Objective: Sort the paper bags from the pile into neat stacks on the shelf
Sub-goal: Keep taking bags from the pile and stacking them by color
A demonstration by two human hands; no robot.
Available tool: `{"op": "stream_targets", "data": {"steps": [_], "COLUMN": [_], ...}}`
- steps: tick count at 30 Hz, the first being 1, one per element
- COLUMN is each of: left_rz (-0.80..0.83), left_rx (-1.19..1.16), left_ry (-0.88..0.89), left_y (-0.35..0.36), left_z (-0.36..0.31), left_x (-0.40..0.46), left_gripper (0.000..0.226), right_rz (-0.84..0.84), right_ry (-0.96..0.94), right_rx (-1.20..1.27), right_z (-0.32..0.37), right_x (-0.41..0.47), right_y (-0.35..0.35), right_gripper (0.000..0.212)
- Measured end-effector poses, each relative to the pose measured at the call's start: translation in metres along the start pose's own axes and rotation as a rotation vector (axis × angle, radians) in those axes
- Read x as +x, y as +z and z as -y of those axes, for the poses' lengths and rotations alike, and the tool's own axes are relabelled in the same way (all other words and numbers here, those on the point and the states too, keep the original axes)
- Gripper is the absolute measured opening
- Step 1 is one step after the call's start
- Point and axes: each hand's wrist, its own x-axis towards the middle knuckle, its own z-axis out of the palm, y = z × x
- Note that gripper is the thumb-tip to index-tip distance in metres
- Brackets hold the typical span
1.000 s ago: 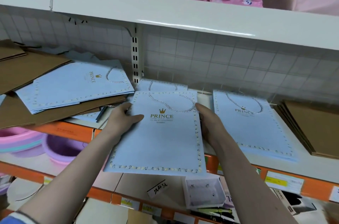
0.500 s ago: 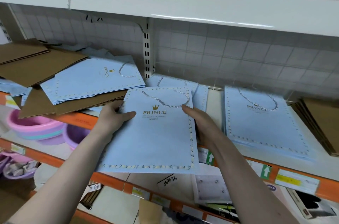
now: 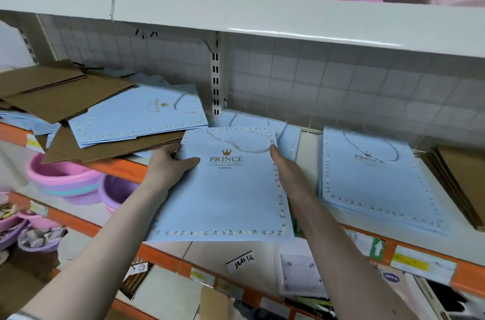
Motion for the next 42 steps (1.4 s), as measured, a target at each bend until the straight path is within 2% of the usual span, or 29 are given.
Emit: {"op": "stream_targets", "data": {"steps": [3,7,14,20,22,25,27,32,35,38,42], "left_rz": [0.011,0.123,0.159,0.243,0.273,0.278,0.276,0.288,0.315,0.284,0.235], "left_rx": [0.05,0.107,0.352,0.544,0.602,0.652,0.686,0.804,0.871,0.94,1.03], "left_ry": [0.002,-0.011,0.065,0.129,0.153,0.182,0.215,0.272,0.286,0.295,0.258], "left_y": [0.011,0.024,0.033,0.042,0.044,0.045,0.045,0.044,0.043,0.045,0.052], "left_z": [0.0,0.003,0.006,0.008,0.01,0.017,0.019,0.023,0.026,0.027,0.025], "left_x": [0.009,0.027,0.068,0.084,0.089,0.095,0.095,0.097,0.099,0.094,0.087], "left_gripper": [0.029,0.017,0.023,0.04,0.047,0.035,0.038,0.035,0.048,0.062,0.072], "right_rz": [-0.144,-0.281,-0.374,-0.457,-0.478,-0.494,-0.52,-0.558,-0.62,-0.685,-0.697], "right_ry": [-0.048,-0.079,-0.062,-0.023,-0.043,-0.081,-0.099,-0.083,-0.097,-0.112,-0.113], "right_rx": [-0.101,-0.15,-0.169,-0.265,-0.298,-0.322,-0.347,-0.386,-0.438,-0.515,-0.586], "right_z": [0.005,0.014,0.019,0.01,0.006,0.0,-0.002,-0.004,0.0,0.002,0.006], "right_x": [0.01,0.025,0.047,0.076,0.086,0.099,0.104,0.12,0.122,0.124,0.122], "right_y": [-0.006,-0.016,-0.006,-0.007,-0.01,-0.014,-0.015,-0.02,-0.016,-0.015,-0.017], "right_gripper": [0.036,0.048,0.039,0.038,0.029,0.021,0.019,0.03,0.019,0.032,0.033]}}
